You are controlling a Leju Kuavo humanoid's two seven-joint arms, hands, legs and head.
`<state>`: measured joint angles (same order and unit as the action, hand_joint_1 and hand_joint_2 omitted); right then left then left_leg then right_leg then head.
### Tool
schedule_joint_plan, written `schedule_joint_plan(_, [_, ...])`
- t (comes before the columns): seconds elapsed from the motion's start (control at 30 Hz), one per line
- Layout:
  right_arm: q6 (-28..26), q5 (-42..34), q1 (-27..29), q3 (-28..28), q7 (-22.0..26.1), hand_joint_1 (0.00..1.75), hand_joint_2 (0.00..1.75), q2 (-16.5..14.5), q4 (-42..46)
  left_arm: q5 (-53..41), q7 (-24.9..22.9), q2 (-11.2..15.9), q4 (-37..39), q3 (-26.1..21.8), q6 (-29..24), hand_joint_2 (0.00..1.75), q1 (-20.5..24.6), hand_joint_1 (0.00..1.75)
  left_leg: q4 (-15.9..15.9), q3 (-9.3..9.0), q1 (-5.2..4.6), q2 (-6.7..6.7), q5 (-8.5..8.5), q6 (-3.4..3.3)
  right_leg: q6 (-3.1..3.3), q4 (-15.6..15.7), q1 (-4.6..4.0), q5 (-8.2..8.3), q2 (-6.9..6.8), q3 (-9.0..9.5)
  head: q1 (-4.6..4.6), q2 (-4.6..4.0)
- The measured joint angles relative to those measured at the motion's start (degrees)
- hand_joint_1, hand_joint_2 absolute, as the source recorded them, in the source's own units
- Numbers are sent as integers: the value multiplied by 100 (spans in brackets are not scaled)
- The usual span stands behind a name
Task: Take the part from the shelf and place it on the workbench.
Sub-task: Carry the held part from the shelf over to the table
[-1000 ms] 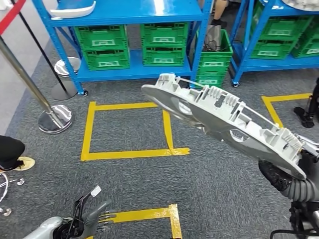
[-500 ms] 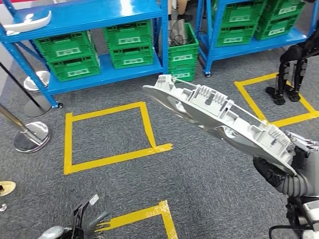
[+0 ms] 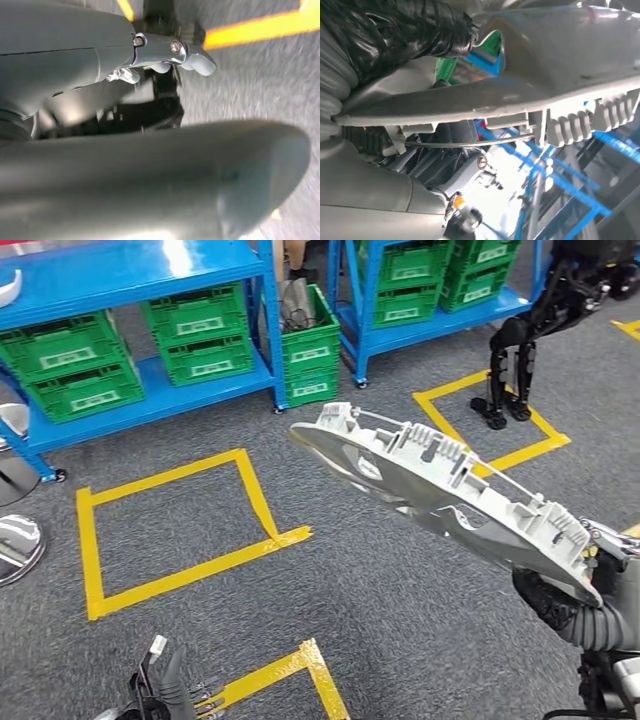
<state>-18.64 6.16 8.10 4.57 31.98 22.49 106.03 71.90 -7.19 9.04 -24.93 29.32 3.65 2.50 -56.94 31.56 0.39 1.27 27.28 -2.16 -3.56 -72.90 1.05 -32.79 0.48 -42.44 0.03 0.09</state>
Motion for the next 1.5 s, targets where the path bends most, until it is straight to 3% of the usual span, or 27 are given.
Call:
schedule_joint_plan(0.03, [0,-14,19,-2,0,175,175,0,2,182,-55,-32,-16,-116,57,0,-52,0,-1,1,-2,78,3,1,-17,-86,7,10,-17,-21,0,0])
schedule_joint_plan(0.07, [1,-26,31,-4,1,175,175,0,2,325,-96,-63,-37,-221,107,0,-96,0,-2,-1,-2,151,8,6,-25,67,10,122,-41,81,0,0])
schedule_joint_plan(0.13, [2,-45,38,-14,5,175,175,0,7,481,-136,-115,-82,-378,171,0,-154,0,-12,-14,-9,271,28,34,-15,839,-1,433,-229,525,2,0])
schedule_joint_plan(0.2, [2,-52,30,-25,13,175,175,0,19,550,-150,-141,-116,-478,206,0,-191,0,-40,-24,-44,360,56,86,62,1410,-33,572,-412,863,-6,0])
schedule_joint_plan(0.23, [3,-53,29,-28,17,175,175,0,27,605,-155,-149,-132,-523,237,0,-215,0,-50,-27,-61,406,64,114,109,1491,-50,566,-440,908,-13,0])
schedule_joint_plan(0.3, [6,-54,37,-32,23,175,175,0,37,737,-165,-164,-170,-619,332,0,-270,0,-57,-30,-68,500,79,162,196,1490,-54,591,-308,893,-19,0])
schedule_joint_plan(0.37, [13,-54,44,-40,28,175,175,0,46,882,-164,-171,-221,-694,487,0,-343,0,-214,19,-42,362,232,217,268,1512,-36,627,-196,879,-28,0])
schedule_joint_plan(0.47, [35,-57,45,-49,36,175,175,0,57,1068,-129,-165,-270,-782,760,0,-527,0,-1211,406,-7,-14,789,264,333,1522,-25,650,-7,873,-50,0])
schedule_joint_plan(0.5, [46,-58,52,-49,37,175,175,0,58,1118,-122,-160,-278,-804,838,0,-595,0,-1536,543,-6,-54,904,267,338,1518,-27,650,68,873,-51,0])
schedule_joint_plan(0.53, [56,-58,62,-49,38,175,175,0,58,1164,-118,-156,-285,-815,909,0,-654,0,-1695,615,-6,-73,911,263,339,1510,-30,650,144,872,-50,0])
schedule_joint_plan(0.57, [65,-58,72,-49,37,175,175,0,58,1211,-118,-152,-292,-820,975,0,-699,0,-1634,593,-6,-86,802,253,338,1501,-31,650,219,872,-50,0])
schedule_joint_plan(0.6, [70,-57,79,-49,37,175,175,0,60,1251,-125,-149,-297,-820,1024,0,-724,0,-1353,475,-4,-118,598,235,337,1490,-32,649,289,873,-51,0])
schedule_joint_plan(0.67, [72,-54,78,-50,39,175,175,0,64,1320,-147,-140,-302,-820,1084,0,-749,0,-593,155,8,-327,215,186,320,1469,-33,651,420,859,-46,0])
schedule_joint_plan(0.73, [67,-58,74,-56,39,175,175,0,68,1361,-181,-127,-300,-817,1099,0,-752,0,-173,-12,12,-495,113,158,262,1449,-21,673,538,800,-45,0])
schedule_joint_plan(0.8, [57,-73,91,-77,32,175,175,0,70,1387,-222,-126,-297,-811,1066,0,-736,0,-106,-21,2,-439,124,137,175,1459,1,715,646,734,-49,0])
schedule_joint_plan(0.83, [51,-84,107,-96,25,175,175,-1,71,1396,-238,-130,-295,-806,1029,0,-719,0,-83,-19,7,-379,102,114,139,1447,4,708,621,696,-46,0])
schedule_joint_plan(0.9, [39,-108,104,-131,11,175,175,-2,72,1400,-257,-141,-288,-787,943,0,-684,0,-22,-27,29,-246,56,54,86,1162,-15,518,367,530,-9,0])
schedule_joint_plan(0.97, [24,-132,93,-149,4,175,175,-5,71,1399,-258,-138,-267,-737,869,0,-667,0,-10,-24,21,-109,44,25,49,464,-16,159,75,210,23,0])
schedule_joint_plan(1.03, [15,-143,112,-150,-3,175,175,-9,70,1398,-258,-132,-234,-666,830,0,-651,0,-14,-23,6,37,48,23,20,-87,-1,-16,-5,-27,22,0])
schedule_joint_plan(1.07, [13,-145,122,-150,-8,175,175,-9,69,1398,-258,-129,-221,-634,825,0,-637,0,-15,-23,2,107,51,26,12,-78,3,41,-24,-4,24,0])
schedule_joint_plan(1.1, [11,-145,126,-150,-11,175,175,-9,69,1398,-258,-128,-213,-606,824,0,-620,0,-16,-28,0,171,57,35,12,172,5,190,-58,144,24,0])
schedule_joint_plan(1.2, [6,-146,114,-155,-13,175,175,-9,70,1398,-258,-122,-195,-533,822,0,-578,0,-33,-56,-32,334,95,99,69,1294,-32,568,-355,798,19,0])
schedule_joint_plan(1.27, [-7,-147,114,-159,-13,175,175,-9,71,1394,-258,-112,-177,-511,803,0,-563,0,-46,-66,-61,423,104,151,142,1475,-65,581,-388,898,10,0])
schedule_joint_plan(1.33, [-30,-147,126,-164,-13,175,175,-9,73,1326,-242,-105,-162,-470,736,0,-521,0,-54,-72,-50,478,122,205,212,1485,-53,617,-267,870,7,0])
schedule_joint_plan(1.4, [-56,-147,119,-168,-12,175,175,-9,79,1148,-206,-81,-142,-346,656,0,-450,0,-285,16,-22,278,315,258,280,1511,-35,652,-161,861,-7,0])
schedule_joint_plan(1.47, [-69,-155,100,-167,-5,175,175,-10,83,867,-173,-28,-109,-148,634,0,-394,0,-962,297,-4,5,694,283,328,1520,-35,670,-47,851,-24,0])
schedule_joint_plan(1.5, [-66,-161,94,-164,2,175,175,-11,80,695,-163,12,-90,-20,656,0,-371,0,-1352,468,-3,-48,851,284,342,1519,-42,675,20,845,-25,0])
